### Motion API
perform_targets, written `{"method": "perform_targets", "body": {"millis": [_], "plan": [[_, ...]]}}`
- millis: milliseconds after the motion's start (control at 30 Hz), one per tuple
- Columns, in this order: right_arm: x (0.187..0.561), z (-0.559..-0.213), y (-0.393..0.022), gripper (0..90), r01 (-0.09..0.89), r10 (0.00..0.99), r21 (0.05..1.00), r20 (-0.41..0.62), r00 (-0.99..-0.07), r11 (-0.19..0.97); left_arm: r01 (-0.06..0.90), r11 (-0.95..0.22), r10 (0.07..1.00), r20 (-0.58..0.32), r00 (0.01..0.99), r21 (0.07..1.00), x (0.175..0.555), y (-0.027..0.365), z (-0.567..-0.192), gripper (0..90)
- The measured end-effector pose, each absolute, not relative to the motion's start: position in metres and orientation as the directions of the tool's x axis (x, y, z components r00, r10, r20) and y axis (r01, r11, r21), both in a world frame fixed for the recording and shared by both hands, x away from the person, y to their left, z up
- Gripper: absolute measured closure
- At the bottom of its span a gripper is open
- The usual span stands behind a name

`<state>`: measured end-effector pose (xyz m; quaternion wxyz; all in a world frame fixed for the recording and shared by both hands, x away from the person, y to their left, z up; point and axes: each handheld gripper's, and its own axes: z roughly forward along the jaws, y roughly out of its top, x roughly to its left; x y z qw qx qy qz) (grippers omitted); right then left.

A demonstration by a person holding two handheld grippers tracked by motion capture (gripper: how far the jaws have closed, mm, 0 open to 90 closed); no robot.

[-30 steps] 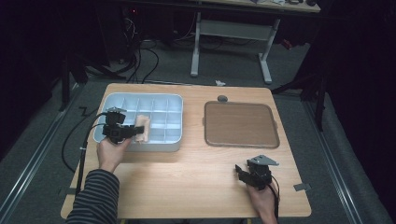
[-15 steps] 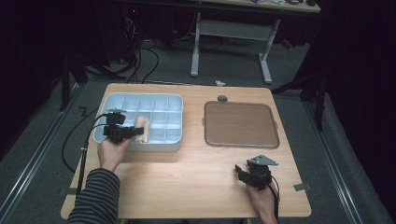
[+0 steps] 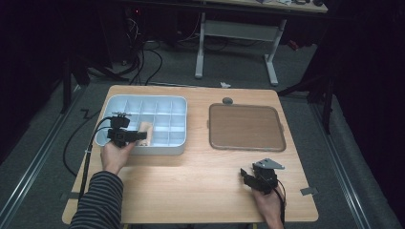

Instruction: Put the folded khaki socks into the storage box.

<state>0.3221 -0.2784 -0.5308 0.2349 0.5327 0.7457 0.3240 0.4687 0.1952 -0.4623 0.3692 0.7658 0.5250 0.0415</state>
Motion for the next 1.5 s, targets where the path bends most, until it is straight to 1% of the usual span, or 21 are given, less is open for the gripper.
{"method": "perform_targets", "body": {"millis": [67,300,767,833,1033,1133,1300,1500], "plan": [[0.322,-0.531,-0.278,43.0,0.642,0.947,0.733,-0.006,-0.322,0.223,0.776,-0.175,0.839,-0.321,0.439,0.606,0.469,0.195,-0.462,70.8],[0.322,-0.531,-0.278,42.9,0.642,0.947,0.734,-0.005,-0.322,0.223,0.769,-0.226,0.867,-0.236,0.439,0.598,0.466,0.189,-0.462,70.8],[0.322,-0.531,-0.278,42.8,0.642,0.947,0.733,-0.005,-0.322,0.223,0.817,-0.211,0.878,-0.264,0.4,0.536,0.469,0.187,-0.469,70.9],[0.322,-0.531,-0.278,42.7,0.642,0.946,0.734,-0.005,-0.323,0.223,0.825,-0.215,0.881,-0.261,0.395,0.523,0.47,0.186,-0.473,70.9],[0.322,-0.531,-0.278,42.6,0.642,0.946,0.733,-0.005,-0.323,0.223,0.822,-0.222,0.886,-0.244,0.395,0.524,0.469,0.184,-0.474,70.6],[0.322,-0.531,-0.279,42.6,0.642,0.946,0.733,-0.003,-0.324,0.222,0.818,-0.227,0.885,-0.238,0.399,0.528,0.468,0.182,-0.474,67.1],[0.322,-0.531,-0.278,42.6,0.642,0.946,0.734,-0.004,-0.324,0.223,0.818,-0.236,0.881,-0.24,0.408,0.524,0.467,0.178,-0.472,56.0],[0.322,-0.531,-0.278,42.5,0.642,0.946,0.732,-0.012,-0.324,0.229,0.818,-0.235,0.882,-0.237,0.406,0.525,0.465,0.177,-0.47,51.4]]}}
